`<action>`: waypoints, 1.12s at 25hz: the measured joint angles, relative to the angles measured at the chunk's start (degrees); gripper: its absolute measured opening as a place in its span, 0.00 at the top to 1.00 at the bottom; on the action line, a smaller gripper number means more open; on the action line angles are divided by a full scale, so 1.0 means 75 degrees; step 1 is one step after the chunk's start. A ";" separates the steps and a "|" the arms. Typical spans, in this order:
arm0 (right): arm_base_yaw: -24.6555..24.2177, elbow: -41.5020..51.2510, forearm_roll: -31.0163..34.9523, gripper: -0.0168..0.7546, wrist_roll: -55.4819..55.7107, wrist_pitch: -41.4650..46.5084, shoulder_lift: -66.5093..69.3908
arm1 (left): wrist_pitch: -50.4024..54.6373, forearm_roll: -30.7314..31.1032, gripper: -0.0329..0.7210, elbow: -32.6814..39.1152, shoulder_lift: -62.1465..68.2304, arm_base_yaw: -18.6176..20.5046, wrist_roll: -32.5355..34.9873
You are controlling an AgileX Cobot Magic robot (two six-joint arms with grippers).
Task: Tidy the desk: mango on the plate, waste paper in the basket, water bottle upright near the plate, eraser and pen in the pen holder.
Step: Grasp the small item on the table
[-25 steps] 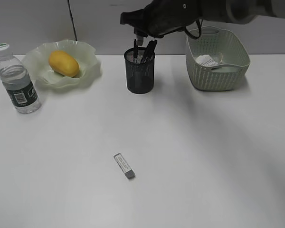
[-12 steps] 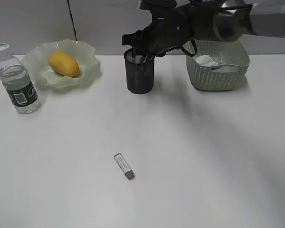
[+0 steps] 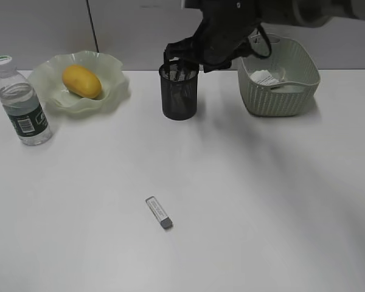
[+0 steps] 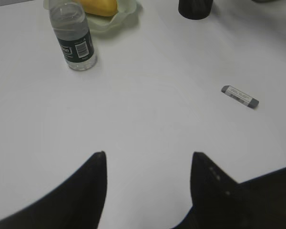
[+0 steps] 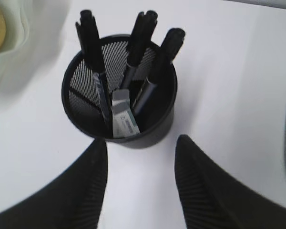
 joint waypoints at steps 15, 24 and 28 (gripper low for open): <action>0.0000 0.0025 0.0070 0.49 -0.2407 0.4718 -0.2432 | -0.0007 0.0000 0.39 0.0000 0.0000 0.0000 0.0000; -0.0014 0.2720 0.0235 0.49 -0.2468 0.4748 -0.4600 | -0.0007 0.0000 0.39 0.0000 0.0000 0.0000 0.0000; -0.0458 0.4636 0.0822 0.44 -0.2407 0.4336 -0.5771 | -0.0007 0.0000 0.39 0.0000 0.0000 0.0000 0.0000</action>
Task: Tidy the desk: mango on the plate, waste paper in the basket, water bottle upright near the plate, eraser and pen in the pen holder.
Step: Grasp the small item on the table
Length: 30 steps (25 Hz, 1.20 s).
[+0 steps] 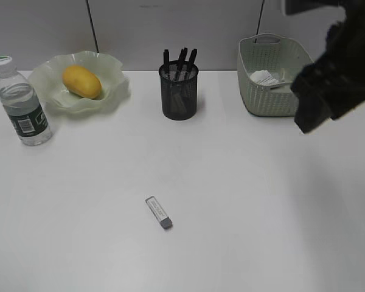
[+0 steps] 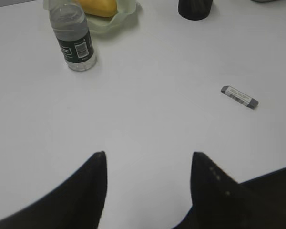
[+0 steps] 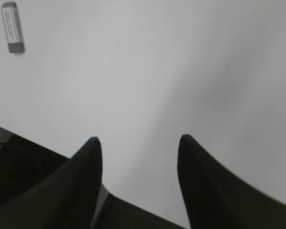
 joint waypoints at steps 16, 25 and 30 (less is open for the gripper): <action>-0.1491 0.3951 -0.0403 0.42 0.1255 -0.0706 -0.5498 | 0.0000 0.0000 0.39 0.0000 0.0000 0.0000 0.0000; -0.1491 0.4799 -0.0822 0.42 0.1735 -0.0689 -0.9877 | 0.0000 0.0000 0.39 0.0000 0.0000 0.0000 0.0000; -0.1491 0.4854 -0.0892 0.42 0.1735 -0.0681 -1.0888 | -0.0267 -0.0283 0.39 0.0000 0.0008 0.0000 0.0000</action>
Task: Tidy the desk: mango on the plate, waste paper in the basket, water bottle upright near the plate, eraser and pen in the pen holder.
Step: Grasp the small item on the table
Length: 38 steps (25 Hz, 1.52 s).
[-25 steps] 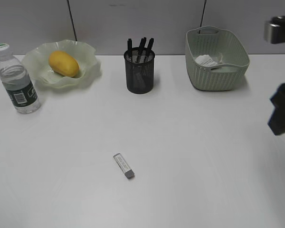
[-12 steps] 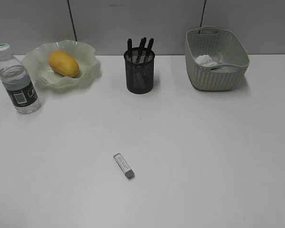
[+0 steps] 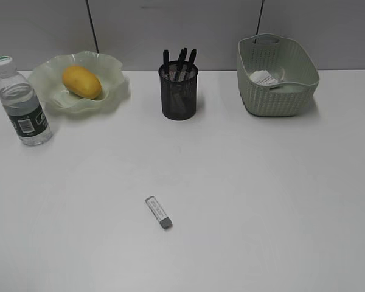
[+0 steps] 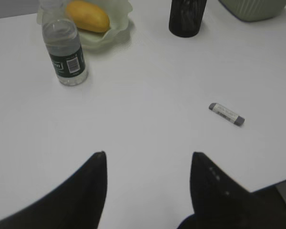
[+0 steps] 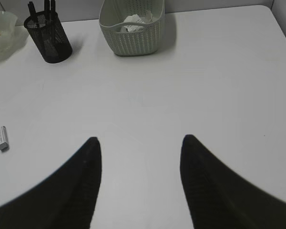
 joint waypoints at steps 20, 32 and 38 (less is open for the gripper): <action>0.0000 0.0057 -0.0017 0.43 0.0003 0.0006 -0.0027 | -0.1276 -0.2575 0.39 -0.1235 0.6797 -0.0766 0.0272; 0.0000 0.0057 -0.0023 0.44 0.0003 0.0006 -0.0027 | -0.2254 -0.2539 0.39 -0.3304 1.0864 -0.3455 -0.1387; 0.0000 0.0057 -0.0023 0.44 0.0003 0.0006 -0.0027 | -0.1200 -0.0123 0.39 -0.4757 1.2355 -0.4373 -0.4067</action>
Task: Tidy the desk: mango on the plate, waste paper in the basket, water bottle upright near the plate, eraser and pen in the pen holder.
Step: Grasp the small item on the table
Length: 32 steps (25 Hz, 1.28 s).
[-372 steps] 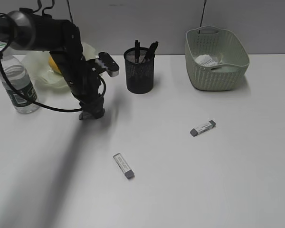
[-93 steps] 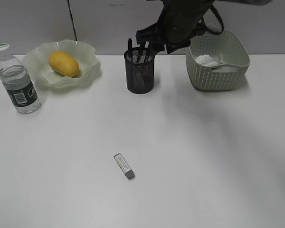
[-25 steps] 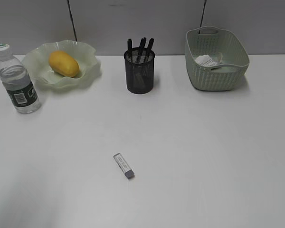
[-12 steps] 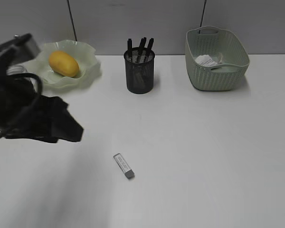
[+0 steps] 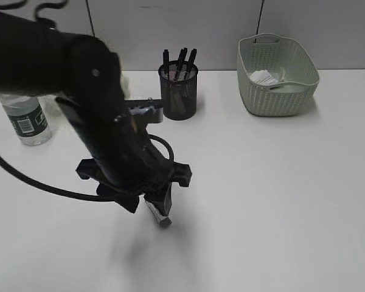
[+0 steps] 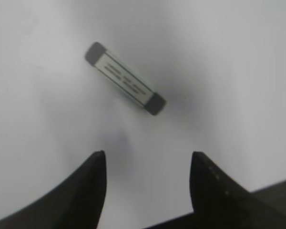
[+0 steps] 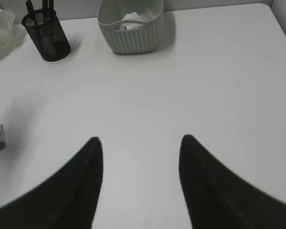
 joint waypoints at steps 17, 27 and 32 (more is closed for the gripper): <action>0.0000 0.0000 -0.0002 0.44 0.0006 0.0000 0.0000 | 0.0868 0.1855 0.39 -0.1580 0.1903 -0.0434 -0.3408; 0.0000 0.0000 -0.0009 0.44 -0.0001 0.0000 0.0000 | 0.0700 0.1810 0.39 -0.1588 0.2217 -0.0434 -0.4070; 0.0000 0.0000 -0.0015 0.44 -0.0001 0.0000 0.0000 | 0.0529 0.1801 0.39 -0.1588 0.2248 -0.0434 -0.4076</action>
